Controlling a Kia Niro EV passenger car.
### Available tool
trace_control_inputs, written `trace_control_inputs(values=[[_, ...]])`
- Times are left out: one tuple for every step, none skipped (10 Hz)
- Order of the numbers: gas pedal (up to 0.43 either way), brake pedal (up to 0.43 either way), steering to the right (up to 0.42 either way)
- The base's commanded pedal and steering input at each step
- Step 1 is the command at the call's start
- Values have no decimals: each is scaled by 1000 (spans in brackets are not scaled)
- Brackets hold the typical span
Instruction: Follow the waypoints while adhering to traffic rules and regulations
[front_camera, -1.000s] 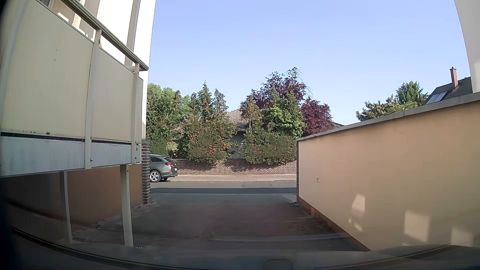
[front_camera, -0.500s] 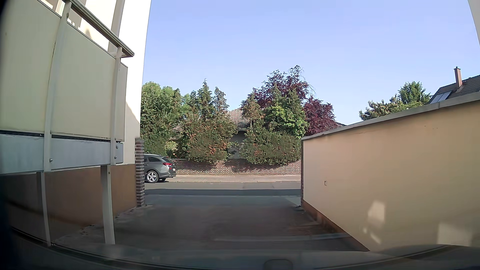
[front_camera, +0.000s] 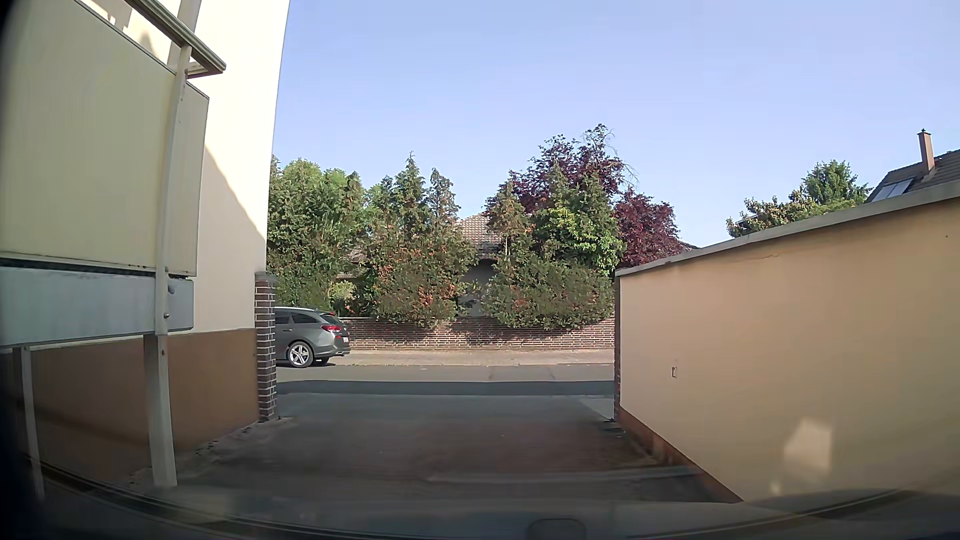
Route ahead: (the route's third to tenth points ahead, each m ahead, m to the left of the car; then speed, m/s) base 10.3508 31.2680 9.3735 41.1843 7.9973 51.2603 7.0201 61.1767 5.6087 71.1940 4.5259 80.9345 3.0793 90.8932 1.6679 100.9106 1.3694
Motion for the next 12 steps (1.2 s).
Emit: trace_control_inputs(values=[[0, 30, -50], [0, 30, -55], [0, 30, -60], [0, 30, -63], [0, 30, -65], [0, 30, -71], [0, 30, -77], [0, 30, -78], [0, 30, -78], [0, 30, -79], [0, 30, -82], [0, 30, -90]])
